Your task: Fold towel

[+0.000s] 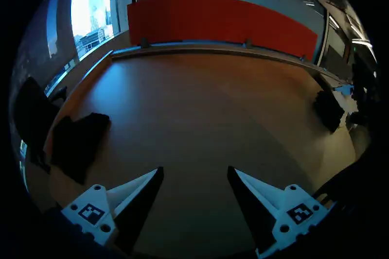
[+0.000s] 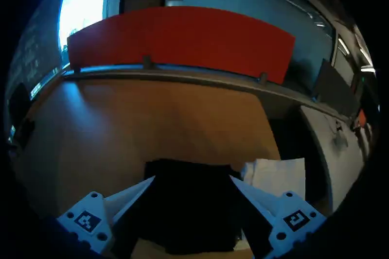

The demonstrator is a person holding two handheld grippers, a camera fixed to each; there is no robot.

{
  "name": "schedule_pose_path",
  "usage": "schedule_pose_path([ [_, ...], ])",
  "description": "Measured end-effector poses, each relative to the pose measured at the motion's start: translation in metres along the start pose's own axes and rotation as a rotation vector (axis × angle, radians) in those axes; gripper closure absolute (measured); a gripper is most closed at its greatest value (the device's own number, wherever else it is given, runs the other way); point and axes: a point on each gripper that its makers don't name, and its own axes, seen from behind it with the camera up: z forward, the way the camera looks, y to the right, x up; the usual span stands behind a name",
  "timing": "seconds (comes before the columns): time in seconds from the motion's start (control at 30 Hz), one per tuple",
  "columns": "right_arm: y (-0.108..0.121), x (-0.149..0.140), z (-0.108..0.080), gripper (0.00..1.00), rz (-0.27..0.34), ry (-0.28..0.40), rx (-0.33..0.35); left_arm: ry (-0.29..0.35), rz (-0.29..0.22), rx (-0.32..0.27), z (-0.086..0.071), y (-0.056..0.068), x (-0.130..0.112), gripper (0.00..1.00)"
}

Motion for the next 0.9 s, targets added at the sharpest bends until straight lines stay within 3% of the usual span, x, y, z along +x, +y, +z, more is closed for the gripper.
schedule_pose_path([
  [0.43, -0.002, 0.042, -0.054, 0.04, 0.079, 0.221, -0.072, 0.041, -0.002, -0.011, 0.004, -0.004, 0.018, 0.03],
  [0.9, -0.002, 0.081, -0.095, 0.04, 0.112, 0.439, -0.138, 0.067, 0.007, -0.024, 0.009, 0.0, 0.029, 0.03],
])
